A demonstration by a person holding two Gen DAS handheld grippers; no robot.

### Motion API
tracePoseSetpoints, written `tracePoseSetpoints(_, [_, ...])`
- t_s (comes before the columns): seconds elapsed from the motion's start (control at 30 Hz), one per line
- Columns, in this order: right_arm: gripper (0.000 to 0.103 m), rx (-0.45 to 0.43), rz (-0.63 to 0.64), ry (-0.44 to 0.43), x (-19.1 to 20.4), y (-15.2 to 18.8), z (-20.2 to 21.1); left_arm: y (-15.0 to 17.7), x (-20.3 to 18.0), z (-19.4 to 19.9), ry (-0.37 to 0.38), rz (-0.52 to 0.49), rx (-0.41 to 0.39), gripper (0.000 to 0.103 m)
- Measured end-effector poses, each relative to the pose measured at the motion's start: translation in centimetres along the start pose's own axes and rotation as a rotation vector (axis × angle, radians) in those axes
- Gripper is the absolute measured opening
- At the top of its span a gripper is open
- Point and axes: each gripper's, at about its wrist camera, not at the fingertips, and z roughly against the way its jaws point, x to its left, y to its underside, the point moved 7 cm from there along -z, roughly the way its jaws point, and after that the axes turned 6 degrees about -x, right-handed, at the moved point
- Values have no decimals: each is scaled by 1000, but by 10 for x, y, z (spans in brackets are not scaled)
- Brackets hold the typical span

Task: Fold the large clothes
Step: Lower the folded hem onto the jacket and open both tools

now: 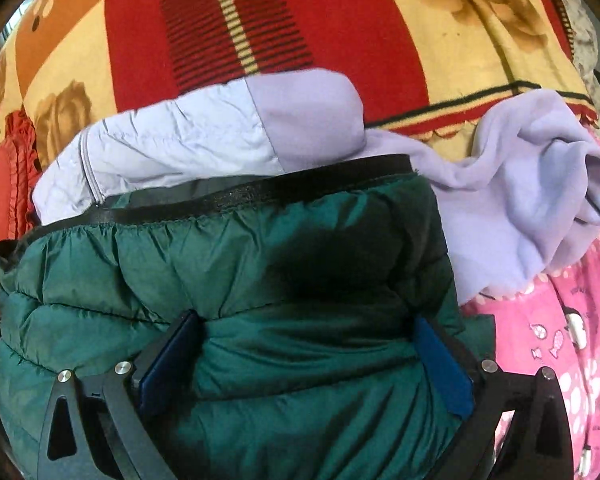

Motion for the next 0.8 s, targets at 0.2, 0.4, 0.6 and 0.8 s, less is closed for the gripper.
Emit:
tracePoseSetpoints(0.2, [103, -86, 42, 47, 14, -11, 36, -9, -2, 10, -3, 7, -16, 101])
tracePoseSetpoints(0.4, [103, -215, 122, -42, 64, 2, 98, -26, -46, 70, 25, -150, -210, 98])
tracePoseSetpoints(0.6, [103, -46, 220, -112, 102, 44, 56, 8, -42, 25, -105, -258, -23, 101])
tracePoseSetpoints(0.8, [103, -43, 241, -136, 96, 51, 43, 4, -25, 30, -73, -164, -24, 102])
